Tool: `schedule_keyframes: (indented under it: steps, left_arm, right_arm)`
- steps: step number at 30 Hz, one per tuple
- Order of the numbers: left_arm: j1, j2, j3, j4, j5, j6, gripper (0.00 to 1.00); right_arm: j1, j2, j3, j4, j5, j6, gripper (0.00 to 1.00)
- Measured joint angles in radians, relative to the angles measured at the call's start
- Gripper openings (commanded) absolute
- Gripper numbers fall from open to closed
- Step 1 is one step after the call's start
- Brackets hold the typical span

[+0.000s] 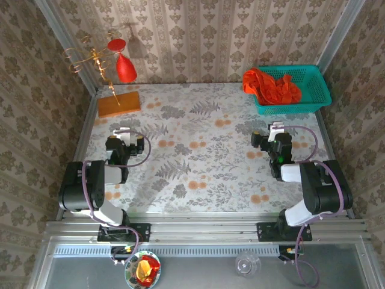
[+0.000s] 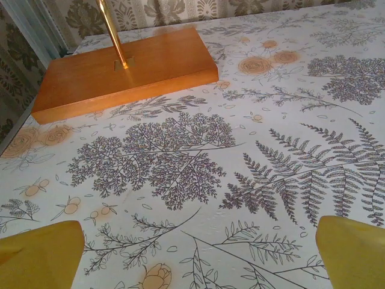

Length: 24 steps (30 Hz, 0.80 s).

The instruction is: Fold the inside-out t-shirt

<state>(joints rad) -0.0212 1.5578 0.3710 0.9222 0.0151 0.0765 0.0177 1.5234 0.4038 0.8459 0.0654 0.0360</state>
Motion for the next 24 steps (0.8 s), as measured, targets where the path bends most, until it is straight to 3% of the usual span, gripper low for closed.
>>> schedule_keyframes:
  steps: [24]
  left_arm:
    - [0.017, 0.0, 0.0, 0.001, 0.016, 0.006, 1.0]
  right_arm:
    - [0.0, 0.0, 0.0, 0.0, -0.003, 0.0, 1.0]
